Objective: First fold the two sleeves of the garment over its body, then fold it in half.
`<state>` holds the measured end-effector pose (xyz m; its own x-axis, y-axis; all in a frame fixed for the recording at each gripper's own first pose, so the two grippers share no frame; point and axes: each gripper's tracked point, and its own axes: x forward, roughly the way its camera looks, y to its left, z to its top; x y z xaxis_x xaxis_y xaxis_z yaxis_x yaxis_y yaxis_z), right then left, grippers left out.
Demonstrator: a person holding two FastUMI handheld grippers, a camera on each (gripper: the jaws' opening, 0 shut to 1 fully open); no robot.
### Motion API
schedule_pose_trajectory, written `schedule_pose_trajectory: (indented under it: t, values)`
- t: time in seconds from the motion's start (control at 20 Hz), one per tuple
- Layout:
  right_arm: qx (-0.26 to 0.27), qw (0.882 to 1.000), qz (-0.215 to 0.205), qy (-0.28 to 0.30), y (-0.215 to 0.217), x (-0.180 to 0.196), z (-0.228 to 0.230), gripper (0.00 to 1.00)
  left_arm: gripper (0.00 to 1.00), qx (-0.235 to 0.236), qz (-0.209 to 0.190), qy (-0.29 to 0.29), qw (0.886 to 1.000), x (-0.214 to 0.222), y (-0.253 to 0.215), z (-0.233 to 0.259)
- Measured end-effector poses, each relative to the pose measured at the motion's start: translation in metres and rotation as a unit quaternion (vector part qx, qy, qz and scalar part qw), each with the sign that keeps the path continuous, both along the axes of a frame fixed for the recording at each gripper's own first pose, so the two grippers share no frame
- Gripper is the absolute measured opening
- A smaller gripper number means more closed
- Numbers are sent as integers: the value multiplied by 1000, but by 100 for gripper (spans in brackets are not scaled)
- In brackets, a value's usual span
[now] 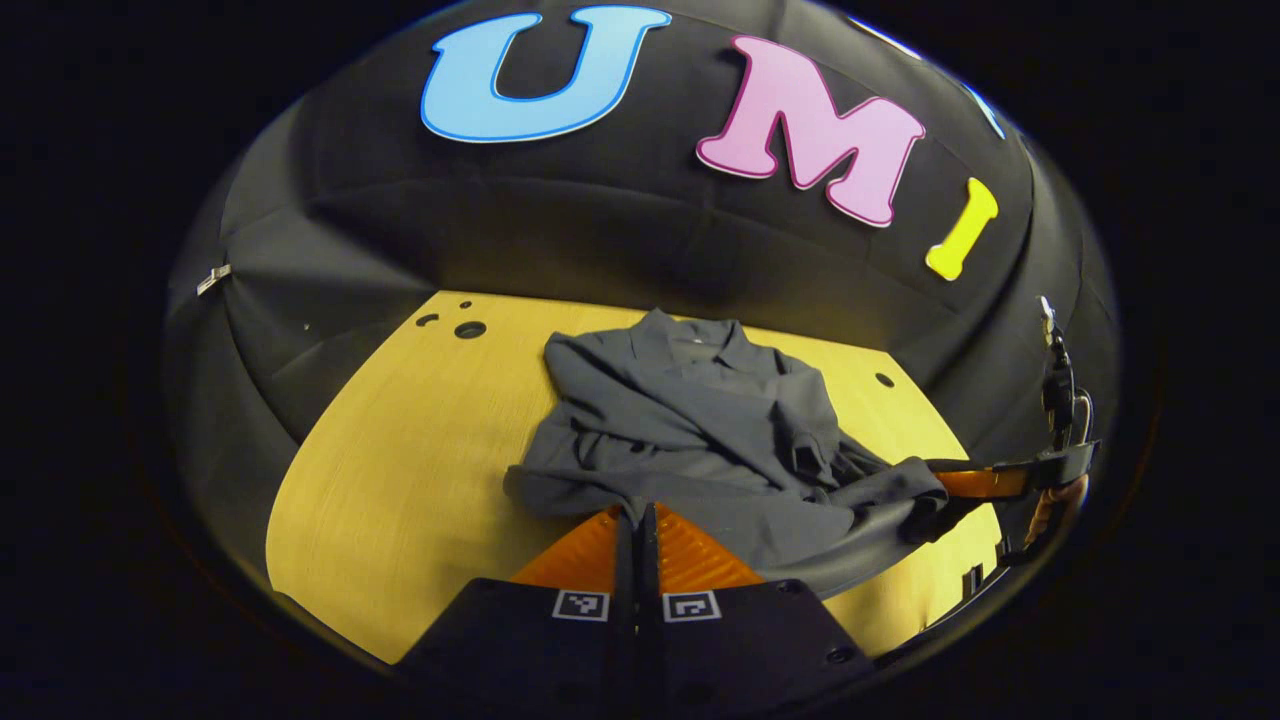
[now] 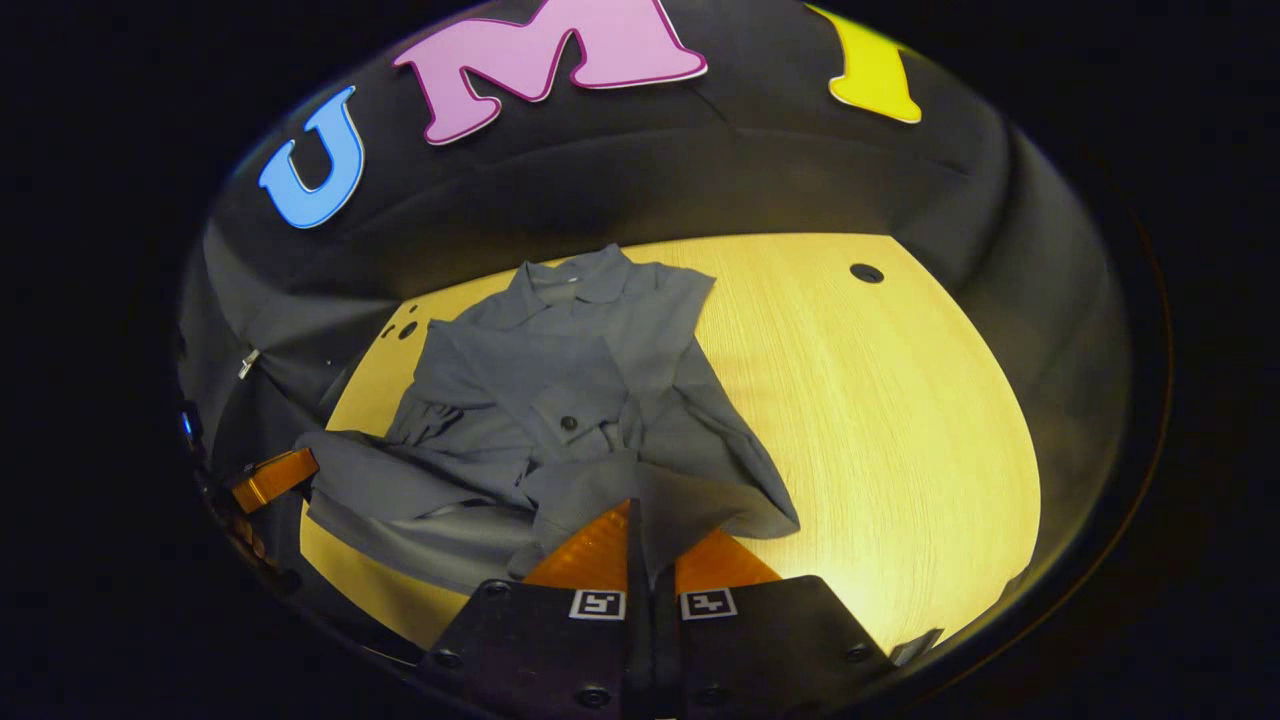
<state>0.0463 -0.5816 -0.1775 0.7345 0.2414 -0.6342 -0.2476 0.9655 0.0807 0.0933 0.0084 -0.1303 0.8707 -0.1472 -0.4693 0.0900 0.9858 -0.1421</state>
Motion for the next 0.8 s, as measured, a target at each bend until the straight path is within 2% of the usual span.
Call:
schedule_pose_trajectory:
  t: [0.05, 0.1, 0.45, 0.8]
  values:
    - [-1, 1000, 4, -5, 3, 5, 7, 5, 2, -1, 2, -5, 1000, 8, 0, 6]
    - [-1, 1000, 7, -11, 6, 13, 11, 5, 6, -1, 4, -10, 1000, 14, 1, 11]
    - [15, 998, 19, -54, 30, 73, 47, 5, 5, 19, 3, -44, 999, 74, 1, 42]
    - [24, 995, 24, -89, 49, 147, 72, 5, 5, -18, 21, -64, 998, 146, 6, 63]
